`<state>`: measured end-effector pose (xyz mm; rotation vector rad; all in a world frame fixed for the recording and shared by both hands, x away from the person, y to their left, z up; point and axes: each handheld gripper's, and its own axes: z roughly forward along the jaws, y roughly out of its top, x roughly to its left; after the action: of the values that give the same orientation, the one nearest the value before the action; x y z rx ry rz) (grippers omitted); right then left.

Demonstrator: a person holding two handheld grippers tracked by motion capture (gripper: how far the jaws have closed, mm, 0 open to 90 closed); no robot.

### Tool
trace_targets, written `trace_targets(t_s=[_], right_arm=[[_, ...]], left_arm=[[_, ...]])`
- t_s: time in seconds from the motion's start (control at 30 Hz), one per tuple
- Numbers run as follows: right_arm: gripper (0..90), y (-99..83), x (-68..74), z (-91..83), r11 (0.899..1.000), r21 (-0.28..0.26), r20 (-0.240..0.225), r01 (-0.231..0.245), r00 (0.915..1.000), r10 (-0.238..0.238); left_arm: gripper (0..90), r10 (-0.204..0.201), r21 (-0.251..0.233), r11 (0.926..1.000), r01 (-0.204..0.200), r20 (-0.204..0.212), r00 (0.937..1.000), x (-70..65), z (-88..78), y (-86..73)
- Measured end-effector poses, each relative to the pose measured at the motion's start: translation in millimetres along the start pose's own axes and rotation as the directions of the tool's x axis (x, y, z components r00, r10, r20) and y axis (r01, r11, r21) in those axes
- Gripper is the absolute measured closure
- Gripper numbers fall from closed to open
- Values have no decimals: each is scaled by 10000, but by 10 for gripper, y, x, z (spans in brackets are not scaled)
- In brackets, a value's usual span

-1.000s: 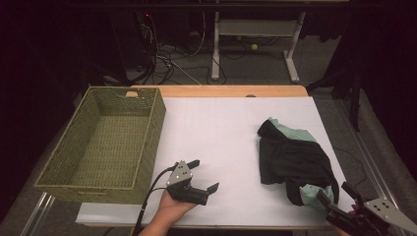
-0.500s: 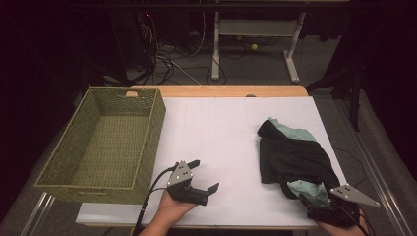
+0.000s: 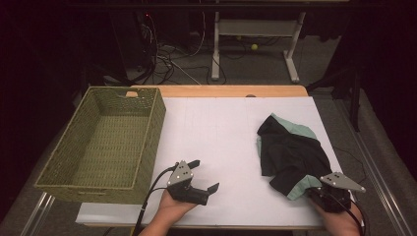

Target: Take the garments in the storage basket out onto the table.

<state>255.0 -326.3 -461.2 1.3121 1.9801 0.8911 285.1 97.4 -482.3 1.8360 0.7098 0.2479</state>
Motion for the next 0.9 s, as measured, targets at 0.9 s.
trace_targets(t_s=[0.9], right_arm=[[705, 408, 1095, -55, 9755, -2130, -4588, 543, 8759, -1489]], left_arm=[[0, -47, 18, 10000, 47, 35, 10000, 7, 0, 1]])
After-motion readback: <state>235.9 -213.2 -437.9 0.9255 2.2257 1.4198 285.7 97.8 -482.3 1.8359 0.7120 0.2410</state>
